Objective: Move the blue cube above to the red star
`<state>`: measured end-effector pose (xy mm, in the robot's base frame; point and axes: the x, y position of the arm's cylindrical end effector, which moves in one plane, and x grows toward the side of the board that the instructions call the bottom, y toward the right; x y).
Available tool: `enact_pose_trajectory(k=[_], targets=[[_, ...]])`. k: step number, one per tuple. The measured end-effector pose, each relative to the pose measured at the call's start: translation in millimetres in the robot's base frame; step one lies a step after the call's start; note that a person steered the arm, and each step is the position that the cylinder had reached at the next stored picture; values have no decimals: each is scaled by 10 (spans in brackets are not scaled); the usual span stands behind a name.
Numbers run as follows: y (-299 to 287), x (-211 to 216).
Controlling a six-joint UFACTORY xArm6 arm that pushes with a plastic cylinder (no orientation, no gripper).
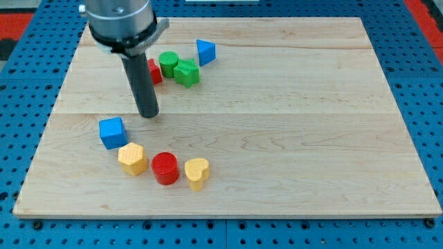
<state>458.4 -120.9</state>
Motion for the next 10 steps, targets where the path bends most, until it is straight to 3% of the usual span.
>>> enact_pose_trajectory(k=[2,4,6,7,10], targets=[[-139,435],[-1207,270],[-1648,555],[-1766,413],[-1377,-186]])
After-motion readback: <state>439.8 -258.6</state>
